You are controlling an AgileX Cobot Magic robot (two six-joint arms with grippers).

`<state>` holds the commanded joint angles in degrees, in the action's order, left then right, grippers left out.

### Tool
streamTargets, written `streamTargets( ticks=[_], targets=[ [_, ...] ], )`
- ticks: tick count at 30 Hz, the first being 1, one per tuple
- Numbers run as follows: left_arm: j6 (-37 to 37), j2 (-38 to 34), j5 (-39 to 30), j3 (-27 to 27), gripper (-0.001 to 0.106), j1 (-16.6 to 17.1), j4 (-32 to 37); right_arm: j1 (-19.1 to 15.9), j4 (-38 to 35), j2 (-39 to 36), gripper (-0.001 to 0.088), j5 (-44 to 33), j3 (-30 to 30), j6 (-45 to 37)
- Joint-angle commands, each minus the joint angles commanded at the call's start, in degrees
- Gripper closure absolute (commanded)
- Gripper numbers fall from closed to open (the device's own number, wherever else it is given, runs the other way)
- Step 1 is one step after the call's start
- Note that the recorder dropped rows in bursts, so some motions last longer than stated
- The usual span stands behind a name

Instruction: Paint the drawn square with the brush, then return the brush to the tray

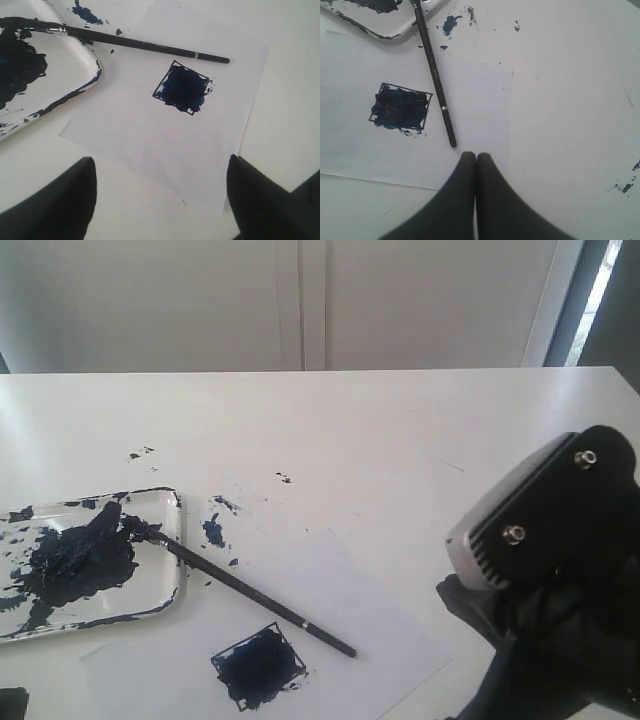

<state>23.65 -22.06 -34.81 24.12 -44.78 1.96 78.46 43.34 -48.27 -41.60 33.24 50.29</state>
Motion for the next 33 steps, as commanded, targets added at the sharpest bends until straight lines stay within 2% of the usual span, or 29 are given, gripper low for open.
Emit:
streamTargets(
  ticks=[7,10,13,17,19,22,27,32,33],
  targets=[
    [0.0,0.2,0.5,-0.8,0.030,0.0,0.0,0.0,0.0,0.0,0.0868,0.1,0.0,0.0],
    [0.0,2.0,0.9,-3.8,0.030,0.0,0.0,0.0,0.0,0.1,0.0868,0.1,0.0,0.0],
    [0.3,4.5,4.2,-7.6,0.030,0.0,0.0,0.0,0.0,1.6,0.0868,0.1,0.0,0.0],
    [0.3,7.4,4.8,-9.6,0.030,0.0,0.0,0.0,0.0,4.0,0.0868,0.1,-0.1,0.0],
    [0.3,9.7,4.8,-11.0,0.030,0.0,0.0,0.0,0.2,6.0,0.0868,0.9,-2.1,0.0],
    [0.3,13.1,4.8,-13.9,0.030,0.0,0.0,0.0,0.2,10.2,0.0868,4.7,-8.4,0.0],
    [0.3,17.9,4.8,-17.8,0.030,0.0,0.0,0.0,0.2,17.4,0.0868,5.1,-18.1,0.0],
    [0.3,20.7,5.0,-22.5,0.030,0.0,0.0,-0.2,0.3,22.7,0.0868,11.3,-22.1,1.7],
    [0.5,21.1,6.7,-22.8,0.030,0.0,0.0,-0.2,0.3,23.4,0.0868,11.8,-22.6,1.7]
  ],
)
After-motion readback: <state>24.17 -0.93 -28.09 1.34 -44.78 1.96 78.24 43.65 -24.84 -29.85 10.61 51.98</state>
